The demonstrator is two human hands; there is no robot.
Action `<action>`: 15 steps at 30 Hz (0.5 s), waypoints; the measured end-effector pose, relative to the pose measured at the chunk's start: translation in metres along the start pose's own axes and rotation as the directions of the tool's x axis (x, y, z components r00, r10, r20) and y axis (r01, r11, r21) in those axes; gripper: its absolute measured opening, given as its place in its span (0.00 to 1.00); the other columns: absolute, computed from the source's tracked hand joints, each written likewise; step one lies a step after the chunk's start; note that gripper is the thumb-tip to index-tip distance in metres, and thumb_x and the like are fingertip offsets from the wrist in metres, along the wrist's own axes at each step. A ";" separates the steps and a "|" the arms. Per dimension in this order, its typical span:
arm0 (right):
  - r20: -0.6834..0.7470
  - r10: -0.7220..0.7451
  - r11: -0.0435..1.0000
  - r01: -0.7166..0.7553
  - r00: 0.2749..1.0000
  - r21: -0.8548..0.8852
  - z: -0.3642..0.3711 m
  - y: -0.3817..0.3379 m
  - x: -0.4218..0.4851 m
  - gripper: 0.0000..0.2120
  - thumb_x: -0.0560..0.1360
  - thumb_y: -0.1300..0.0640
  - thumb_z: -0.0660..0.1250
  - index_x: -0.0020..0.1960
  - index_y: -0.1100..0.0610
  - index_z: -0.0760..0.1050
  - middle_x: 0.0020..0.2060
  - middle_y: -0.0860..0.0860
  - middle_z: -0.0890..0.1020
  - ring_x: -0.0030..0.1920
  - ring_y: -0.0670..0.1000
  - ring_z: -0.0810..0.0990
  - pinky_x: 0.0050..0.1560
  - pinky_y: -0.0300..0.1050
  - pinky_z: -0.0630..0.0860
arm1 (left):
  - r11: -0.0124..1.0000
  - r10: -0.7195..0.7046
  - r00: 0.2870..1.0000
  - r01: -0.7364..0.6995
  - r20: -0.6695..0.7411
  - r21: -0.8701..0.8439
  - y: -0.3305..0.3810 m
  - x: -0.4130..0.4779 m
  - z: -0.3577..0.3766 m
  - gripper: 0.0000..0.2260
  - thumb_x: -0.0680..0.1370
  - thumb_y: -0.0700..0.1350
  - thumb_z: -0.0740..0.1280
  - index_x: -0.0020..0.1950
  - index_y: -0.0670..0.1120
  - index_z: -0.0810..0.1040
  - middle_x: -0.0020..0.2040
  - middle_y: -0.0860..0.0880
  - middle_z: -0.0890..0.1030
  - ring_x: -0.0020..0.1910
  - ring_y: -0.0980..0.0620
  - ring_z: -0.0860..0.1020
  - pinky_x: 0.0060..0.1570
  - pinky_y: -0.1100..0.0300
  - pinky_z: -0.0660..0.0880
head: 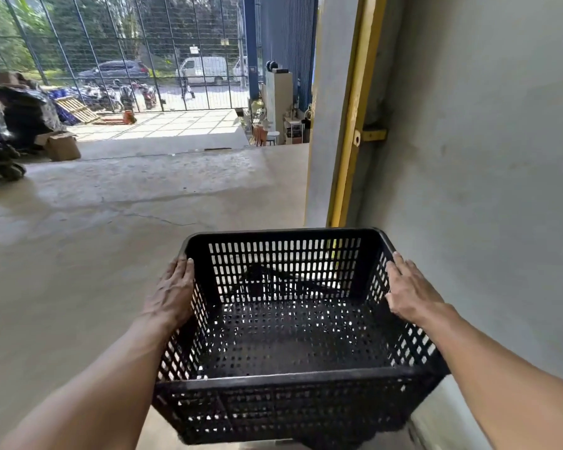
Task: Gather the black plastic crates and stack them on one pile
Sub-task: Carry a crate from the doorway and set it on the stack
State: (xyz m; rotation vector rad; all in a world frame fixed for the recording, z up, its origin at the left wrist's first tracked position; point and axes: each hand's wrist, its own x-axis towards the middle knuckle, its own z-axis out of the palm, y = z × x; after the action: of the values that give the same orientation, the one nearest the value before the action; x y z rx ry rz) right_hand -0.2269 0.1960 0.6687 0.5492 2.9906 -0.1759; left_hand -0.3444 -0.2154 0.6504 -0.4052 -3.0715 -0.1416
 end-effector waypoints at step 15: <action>-0.131 -0.045 0.962 0.008 0.990 -0.272 -0.006 -0.011 -0.022 0.27 0.74 0.76 0.60 0.70 0.60 0.62 0.80 0.62 0.46 0.79 0.65 0.49 0.78 0.60 0.54 | 0.981 0.099 0.992 -0.085 -0.077 0.172 -0.012 0.000 -0.005 0.37 0.72 0.24 0.53 0.78 0.40 0.42 0.78 0.41 0.40 0.77 0.44 0.40 0.73 0.45 0.38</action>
State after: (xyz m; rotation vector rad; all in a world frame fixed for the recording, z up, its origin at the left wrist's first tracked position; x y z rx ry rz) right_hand -0.2104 0.1786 0.6780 0.5079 3.0789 0.2779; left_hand -0.3472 -0.2278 0.6541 -0.5163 -2.9443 0.1007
